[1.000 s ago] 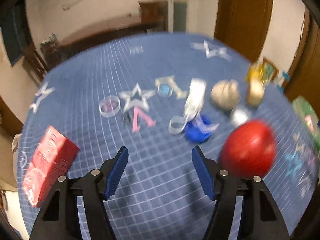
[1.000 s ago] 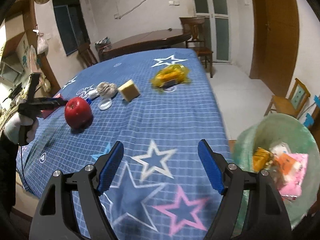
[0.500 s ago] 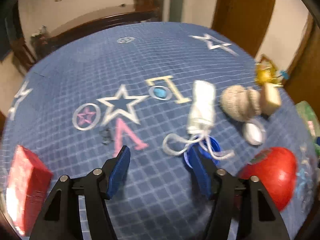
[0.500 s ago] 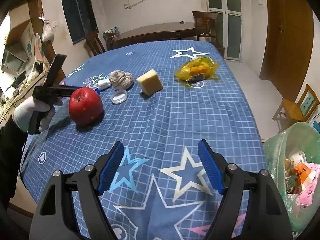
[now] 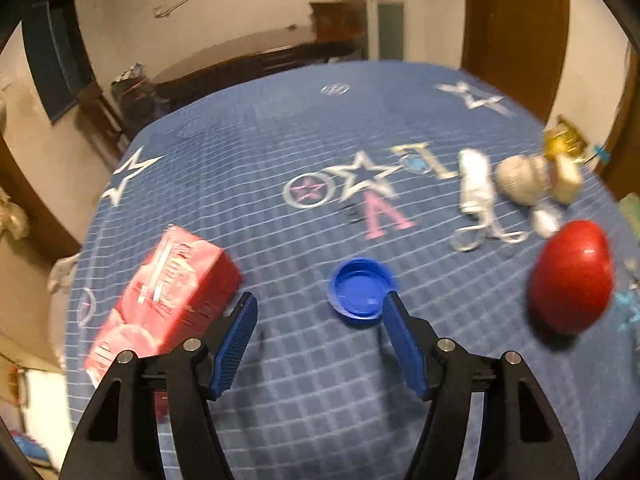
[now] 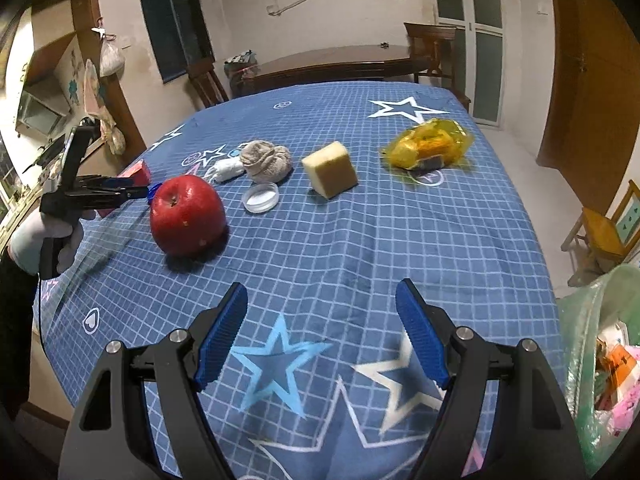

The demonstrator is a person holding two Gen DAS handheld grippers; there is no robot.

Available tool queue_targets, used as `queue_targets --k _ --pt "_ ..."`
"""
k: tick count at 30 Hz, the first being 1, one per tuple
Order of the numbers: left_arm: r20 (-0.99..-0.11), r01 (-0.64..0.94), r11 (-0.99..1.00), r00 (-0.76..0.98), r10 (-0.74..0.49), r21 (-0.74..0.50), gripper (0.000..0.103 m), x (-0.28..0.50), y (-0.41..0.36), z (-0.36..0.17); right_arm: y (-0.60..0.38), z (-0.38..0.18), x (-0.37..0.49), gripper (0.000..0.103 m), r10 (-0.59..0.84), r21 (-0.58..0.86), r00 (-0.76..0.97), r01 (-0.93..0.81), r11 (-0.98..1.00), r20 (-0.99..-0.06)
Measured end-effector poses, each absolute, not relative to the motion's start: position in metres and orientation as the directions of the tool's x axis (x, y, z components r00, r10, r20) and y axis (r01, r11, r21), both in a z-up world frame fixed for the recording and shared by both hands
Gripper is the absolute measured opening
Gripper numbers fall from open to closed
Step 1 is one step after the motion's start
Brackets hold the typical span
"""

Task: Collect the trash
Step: 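Grasp the blue bottle cap with the left gripper while the right grasps the knitted sock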

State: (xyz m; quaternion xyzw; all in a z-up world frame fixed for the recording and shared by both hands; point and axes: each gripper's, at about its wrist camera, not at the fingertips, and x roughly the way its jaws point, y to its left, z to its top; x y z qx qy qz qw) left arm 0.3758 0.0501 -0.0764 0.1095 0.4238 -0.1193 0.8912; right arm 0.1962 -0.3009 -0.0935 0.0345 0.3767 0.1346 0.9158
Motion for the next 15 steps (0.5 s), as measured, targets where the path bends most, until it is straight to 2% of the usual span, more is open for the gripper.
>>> queue_targets --k 2,10,12,13,15 --pt "-0.762 0.326 0.94 0.632 -0.14 0.097 0.066 0.373 0.044 -0.078 -0.297 -0.092 0.199 0.073 0.281 0.158 0.679 -0.239 0.958 -0.678" --pt "-0.784 0.342 0.935 0.604 -0.142 0.094 0.066 0.396 0.02 -0.107 -0.292 -0.087 0.231 0.073 0.281 0.13 0.687 -0.264 0.956 -0.67" --pt "-0.782 0.34 0.937 0.604 -0.154 0.078 0.056 0.399 0.023 -0.109 -0.288 -0.084 0.238 0.073 0.296 0.134 0.684 -0.281 0.95 -0.667" --pt "-0.78 0.342 0.938 0.602 -0.174 0.055 0.045 0.4 0.023 -0.109 -0.285 -0.081 0.244 0.073 0.31 0.139 0.68 -0.295 0.945 -0.665" --pt "-0.775 0.34 0.939 0.608 -0.172 0.059 0.041 0.399 0.021 -0.109 -0.279 -0.076 0.252 0.073 0.333 0.145 0.676 -0.321 0.936 -0.657"
